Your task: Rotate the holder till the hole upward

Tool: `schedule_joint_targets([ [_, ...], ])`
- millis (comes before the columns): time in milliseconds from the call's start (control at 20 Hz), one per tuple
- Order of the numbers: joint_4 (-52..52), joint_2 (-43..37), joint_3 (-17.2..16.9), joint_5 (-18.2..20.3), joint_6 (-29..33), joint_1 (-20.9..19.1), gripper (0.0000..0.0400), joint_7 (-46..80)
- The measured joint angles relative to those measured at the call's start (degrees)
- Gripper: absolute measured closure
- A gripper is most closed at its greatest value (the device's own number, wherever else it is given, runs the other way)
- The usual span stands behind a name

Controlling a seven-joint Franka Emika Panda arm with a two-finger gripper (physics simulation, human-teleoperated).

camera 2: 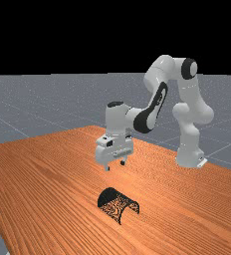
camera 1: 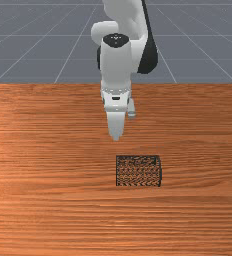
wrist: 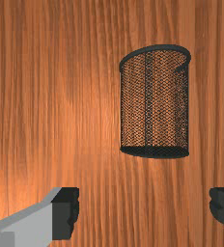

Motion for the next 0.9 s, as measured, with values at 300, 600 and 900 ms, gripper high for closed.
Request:
schedule_joint_targets([
  [300, 0.19, 0.08, 0.01, -0.02, -0.32, 0.06, 0.0223, 0.16],
  [600, 0.56, 0.49, 2.89, 3.78, 0.02, 1.72, 0.0011, 2.76],
  [900, 2.3, 1.8, 5.72, 5.67, 0.23, 5.14, 0.0001, 6.83],
])
